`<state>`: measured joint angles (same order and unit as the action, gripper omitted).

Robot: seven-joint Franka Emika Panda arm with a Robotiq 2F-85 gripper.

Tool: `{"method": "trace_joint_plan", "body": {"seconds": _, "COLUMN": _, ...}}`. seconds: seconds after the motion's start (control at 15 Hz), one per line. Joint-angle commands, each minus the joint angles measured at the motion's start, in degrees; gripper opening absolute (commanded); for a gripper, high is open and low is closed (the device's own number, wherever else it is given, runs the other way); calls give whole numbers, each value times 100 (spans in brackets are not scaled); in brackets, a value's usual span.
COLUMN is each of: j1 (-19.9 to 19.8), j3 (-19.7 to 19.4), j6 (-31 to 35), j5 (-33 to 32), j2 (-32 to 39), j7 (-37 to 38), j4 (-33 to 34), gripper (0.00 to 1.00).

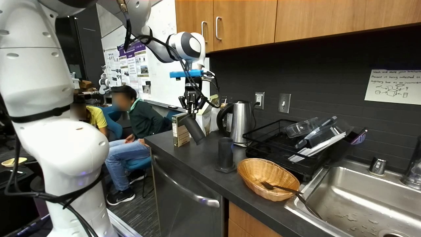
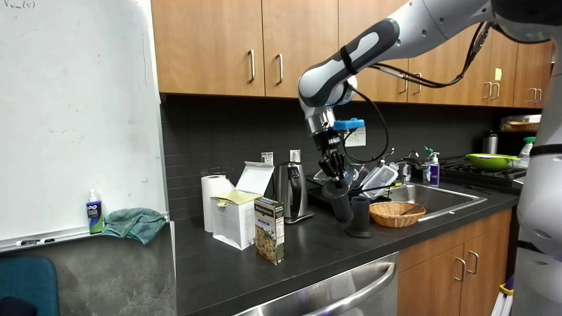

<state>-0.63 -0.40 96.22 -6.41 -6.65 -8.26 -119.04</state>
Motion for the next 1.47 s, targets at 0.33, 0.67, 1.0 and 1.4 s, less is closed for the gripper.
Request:
{"method": "trace_joint_plan", "body": {"seconds": 0.33, "j1": 25, "j3": -14, "j6": -133, "j5": 57, "j2": -393, "j7": 167, "j4": 11, "gripper": 5}}
{"method": "trace_joint_plan", "body": {"seconds": 0.67, "j1": 17, "j3": -19, "j6": -146, "j5": 66, "j2": -488, "j7": 246, "j4": 60, "gripper": 5}}
{"method": "trace_joint_plan", "body": {"seconds": 1.0, "j1": -33, "j3": -77, "j6": -137, "j5": 94, "j2": -583, "j7": 394, "j4": 129, "gripper": 5}}
{"method": "trace_joint_plan", "body": {"seconds": 1.4, "j1": -97, "j3": -170, "j6": -127, "j5": 120, "j2": -640, "j7": 511, "j4": 227, "gripper": 5}}
